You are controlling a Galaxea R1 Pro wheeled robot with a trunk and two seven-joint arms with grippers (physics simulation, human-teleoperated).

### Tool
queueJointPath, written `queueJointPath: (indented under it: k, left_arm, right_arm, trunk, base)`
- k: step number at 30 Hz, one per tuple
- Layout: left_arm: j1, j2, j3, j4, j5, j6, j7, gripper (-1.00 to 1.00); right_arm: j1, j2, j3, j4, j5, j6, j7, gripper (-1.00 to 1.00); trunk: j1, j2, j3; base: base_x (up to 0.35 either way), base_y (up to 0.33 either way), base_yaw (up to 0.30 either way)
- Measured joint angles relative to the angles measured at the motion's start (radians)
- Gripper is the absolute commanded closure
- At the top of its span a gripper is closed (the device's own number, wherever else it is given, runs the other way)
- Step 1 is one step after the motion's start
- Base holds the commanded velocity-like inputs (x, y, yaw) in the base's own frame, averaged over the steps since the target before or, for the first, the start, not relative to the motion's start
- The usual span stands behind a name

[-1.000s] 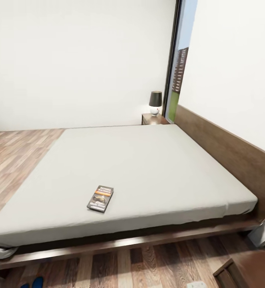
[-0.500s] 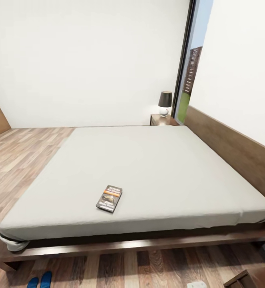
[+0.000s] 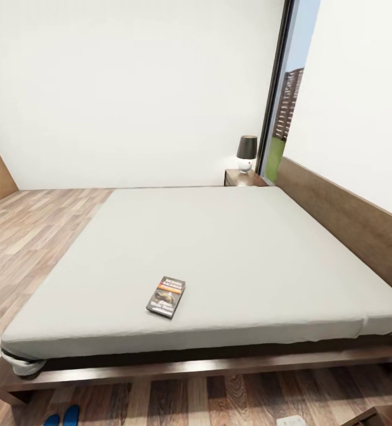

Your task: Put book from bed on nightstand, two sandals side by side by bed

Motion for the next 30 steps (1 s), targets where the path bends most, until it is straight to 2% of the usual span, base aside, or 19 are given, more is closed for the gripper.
queueJointPath:
  k: [30]
  left_arm:
    - [-0.001, 0.0, 0.0, -0.004, 0.004, -0.005, -0.009, -1.0]
  right_arm:
    - [0.0, 0.0, 0.0, 0.0, 0.0, 0.0, 0.0, -1.0]
  trunk:
    - [0.0, 0.0, 0.0]
  base:
    - [0.017, 0.003, 0.001]
